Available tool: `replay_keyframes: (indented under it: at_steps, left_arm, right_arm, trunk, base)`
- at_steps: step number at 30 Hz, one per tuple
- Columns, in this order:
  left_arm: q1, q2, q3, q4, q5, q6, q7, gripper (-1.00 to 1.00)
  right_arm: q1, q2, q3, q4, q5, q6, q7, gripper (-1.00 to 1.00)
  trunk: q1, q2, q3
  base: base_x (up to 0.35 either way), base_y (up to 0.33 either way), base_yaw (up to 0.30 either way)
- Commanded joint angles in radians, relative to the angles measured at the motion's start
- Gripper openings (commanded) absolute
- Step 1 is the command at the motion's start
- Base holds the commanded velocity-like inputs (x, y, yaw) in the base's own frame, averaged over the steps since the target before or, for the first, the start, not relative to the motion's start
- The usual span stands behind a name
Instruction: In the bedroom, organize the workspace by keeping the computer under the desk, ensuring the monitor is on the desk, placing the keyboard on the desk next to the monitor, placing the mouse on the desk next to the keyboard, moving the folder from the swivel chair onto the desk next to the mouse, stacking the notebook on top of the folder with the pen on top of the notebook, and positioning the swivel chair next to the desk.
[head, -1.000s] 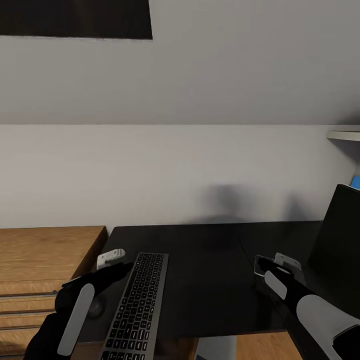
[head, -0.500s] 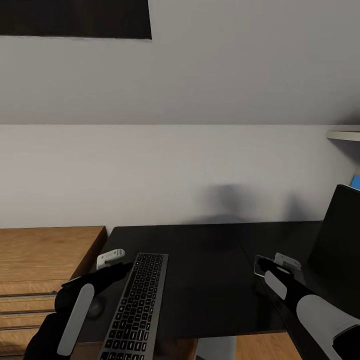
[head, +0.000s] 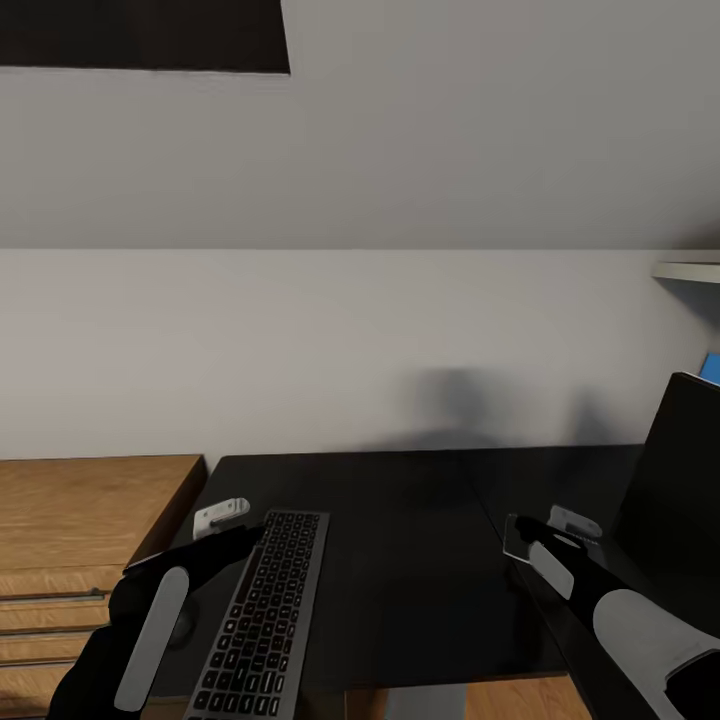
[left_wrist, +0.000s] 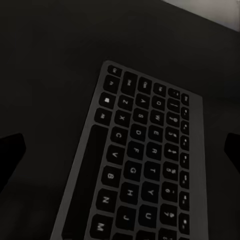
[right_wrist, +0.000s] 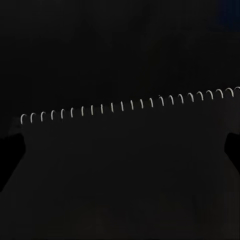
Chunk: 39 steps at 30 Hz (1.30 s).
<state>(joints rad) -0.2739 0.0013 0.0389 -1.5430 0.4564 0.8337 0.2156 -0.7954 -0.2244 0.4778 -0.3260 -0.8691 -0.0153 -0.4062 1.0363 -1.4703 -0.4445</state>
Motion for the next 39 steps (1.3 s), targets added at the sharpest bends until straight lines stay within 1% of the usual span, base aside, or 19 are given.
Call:
replay_keyframes:
  at_steps: [1, 5, 27, 33, 34, 39]
  left_arm:
    - [-0.001, 0.000, 0.000, -0.001, 0.011, 0.004, 0.008, 1.00]
    - [-0.001, 0.000, 0.001, 0.000, 0.012, 0.004, 0.008, 1.00]
    - [-0.001, -0.001, 0.001, -0.002, 0.012, 0.003, 0.008, 1.00]
    - [-0.001, -0.003, 0.000, -0.030, 0.016, 0.002, 0.008, 1.00]
    - [-0.001, -0.004, 0.000, -0.034, 0.016, 0.002, 0.007, 1.00]
    - [-0.001, -0.005, -0.002, -0.039, 0.017, 0.002, 0.007, 1.00]
  right_arm:
    - [-0.001, -0.001, 0.008, -0.002, -0.010, -0.002, -0.006, 1.00]
    - [-0.001, -0.001, 0.008, 0.000, -0.010, -0.002, -0.005, 1.00]
    - [-0.001, -0.004, 0.009, 0.007, -0.010, -0.006, -0.005, 1.00]
    - [-0.001, -0.003, 0.011, 0.066, -0.006, -0.078, -0.003, 1.00]
    - [-0.001, -0.003, 0.012, 0.079, 0.001, -0.100, -0.002, 1.00]
    - [-0.001, -0.003, 0.013, 0.096, 0.038, -0.155, -0.001, 1.00]
  trunk:
    - [0.000, -0.001, -0.001]
    - [0.000, -0.001, -0.001]
    - [0.000, -0.001, -0.001]
    - [0.000, -0.001, -0.001]
    - [0.000, -0.001, -0.001]
    - [0.000, -0.001, -0.001]
  base:
    - [0.149, -0.015, 0.000]
    - [0.175, -0.030, 0.000]
    - [0.062, -0.002, 0.000]
    - [0.004, 0.000, 0.000]
    - [0.001, 0.000, 0.000]
    - [0.000, 0.000, 0.000]
